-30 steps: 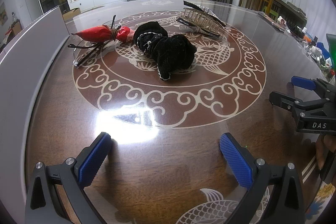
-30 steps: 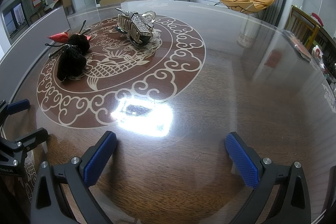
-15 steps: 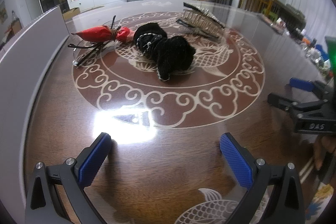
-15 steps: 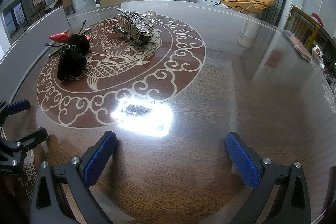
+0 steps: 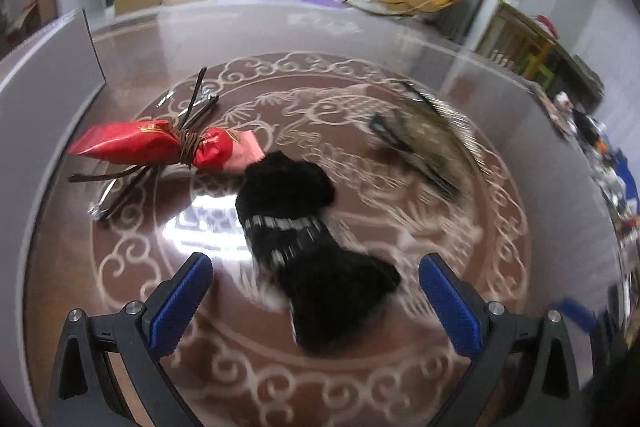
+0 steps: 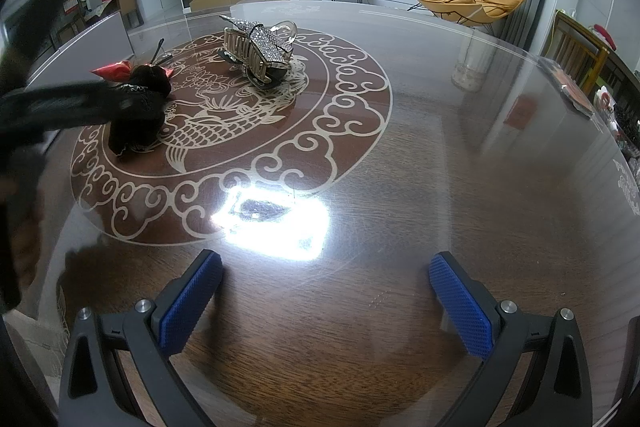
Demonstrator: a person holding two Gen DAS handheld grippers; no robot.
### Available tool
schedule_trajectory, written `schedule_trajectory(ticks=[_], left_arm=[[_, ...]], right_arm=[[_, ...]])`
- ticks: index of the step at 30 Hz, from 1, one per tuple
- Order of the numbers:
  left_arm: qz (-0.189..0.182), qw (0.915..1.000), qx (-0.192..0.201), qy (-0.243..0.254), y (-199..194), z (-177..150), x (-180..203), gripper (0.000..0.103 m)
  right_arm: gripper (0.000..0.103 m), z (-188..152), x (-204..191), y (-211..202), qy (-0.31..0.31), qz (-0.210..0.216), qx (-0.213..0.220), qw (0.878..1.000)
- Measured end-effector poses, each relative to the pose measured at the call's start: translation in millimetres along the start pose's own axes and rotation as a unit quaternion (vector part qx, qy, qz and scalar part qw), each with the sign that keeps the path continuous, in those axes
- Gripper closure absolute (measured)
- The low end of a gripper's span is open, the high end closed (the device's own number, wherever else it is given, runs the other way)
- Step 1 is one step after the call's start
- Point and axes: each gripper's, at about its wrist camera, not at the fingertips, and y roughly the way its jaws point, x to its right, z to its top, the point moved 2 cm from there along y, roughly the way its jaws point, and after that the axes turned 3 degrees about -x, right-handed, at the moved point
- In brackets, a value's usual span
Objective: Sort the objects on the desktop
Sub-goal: 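Grasp the other black velvet pouch with the left tool and lift it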
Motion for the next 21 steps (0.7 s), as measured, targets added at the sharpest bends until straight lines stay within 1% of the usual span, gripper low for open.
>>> schedule_trajectory(ticks=[1, 2, 3, 4, 5, 6, 7, 9, 10, 12, 17, 19, 21], left_arm=[[0.004, 1.0000, -0.006, -0.004, 6, 2, -2, 0.000], [0.014, 0.9999, 0.005, 0.002, 6, 5, -2, 0.000], [0.016, 0.9998, 0.005, 0.007, 8, 6, -2, 0.000], [0.015, 0.9997, 0.005, 0.017, 9, 7, 0, 0.013], [0.022, 0.9992, 0.014, 0.030, 7, 7, 2, 0.022], [0.028, 0.9986, 0.021, 0.041, 5, 5, 3, 0.039], [0.031, 0.9977, 0.027, 0.055, 2, 2, 3, 0.052], [0.026, 0.9969, 0.032, 0.067, -3, -3, 0, 0.063], [0.020, 0.9966, 0.033, 0.072, -6, -9, -2, 0.064], [0.020, 0.9953, 0.035, 0.088, -16, -25, -9, 0.064], [0.018, 0.9939, 0.032, 0.104, -53, -84, -37, 0.064], [0.015, 0.9950, 0.034, 0.093, -63, -98, -48, 0.064], [-0.002, 0.9977, 0.035, 0.058, -69, -101, -59, 0.061]], right_arm=[[0.000, 0, 0, 0, 0.000, 0.000, 0.000, 1.000], [0.000, 0, 0, 0, 0.000, 0.000, 0.000, 1.000], [0.000, 0, 0, 0, 0.000, 0.000, 0.000, 1.000], [0.000, 0, 0, 0, 0.000, 0.000, 0.000, 1.000], [0.000, 0, 0, 0, 0.000, 0.000, 0.000, 1.000], [0.000, 0, 0, 0, 0.000, 0.000, 0.000, 1.000], [0.000, 0, 0, 0, 0.000, 0.000, 0.000, 1.000], [0.000, 0, 0, 0, 0.000, 0.000, 0.000, 1.000], [0.000, 0, 0, 0, 0.000, 0.000, 0.000, 1.000], [0.000, 0, 0, 0, 0.000, 0.000, 0.000, 1.000], [0.000, 0, 0, 0, 0.000, 0.000, 0.000, 1.000], [0.000, 0, 0, 0, 0.000, 0.000, 0.000, 1.000], [0.000, 0, 0, 0, 0.000, 0.000, 0.000, 1.000]])
